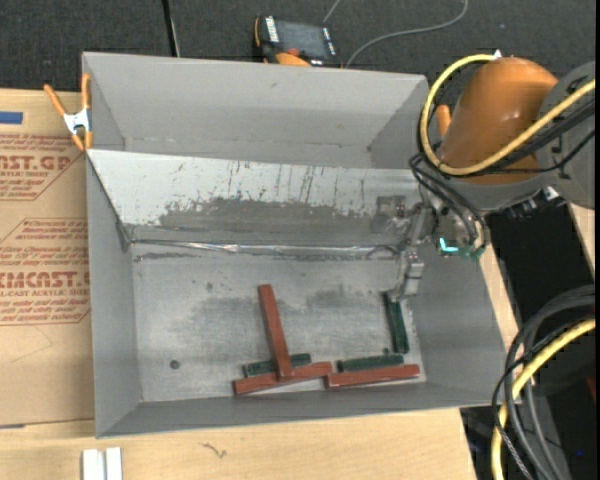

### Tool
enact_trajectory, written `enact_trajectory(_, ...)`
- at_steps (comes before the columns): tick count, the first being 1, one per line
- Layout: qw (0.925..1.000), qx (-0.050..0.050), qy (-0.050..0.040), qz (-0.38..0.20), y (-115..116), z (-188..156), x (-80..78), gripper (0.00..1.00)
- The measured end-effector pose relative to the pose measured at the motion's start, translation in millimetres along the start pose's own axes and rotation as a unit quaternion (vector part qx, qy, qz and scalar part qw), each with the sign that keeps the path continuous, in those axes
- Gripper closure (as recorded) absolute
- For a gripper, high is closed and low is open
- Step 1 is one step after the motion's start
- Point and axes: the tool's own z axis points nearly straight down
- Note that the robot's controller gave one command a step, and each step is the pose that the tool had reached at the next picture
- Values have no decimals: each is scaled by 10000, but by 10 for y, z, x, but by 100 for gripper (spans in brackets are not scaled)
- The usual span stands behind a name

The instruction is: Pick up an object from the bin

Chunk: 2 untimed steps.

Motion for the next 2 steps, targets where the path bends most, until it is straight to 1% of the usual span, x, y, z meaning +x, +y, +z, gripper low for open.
enact_trajectory(1, 9998, -7, 33, -216, -38, 616, 758, 0)
enact_trajectory(2, 9983, -4, -16, -581, 250, 507, 976, 0)
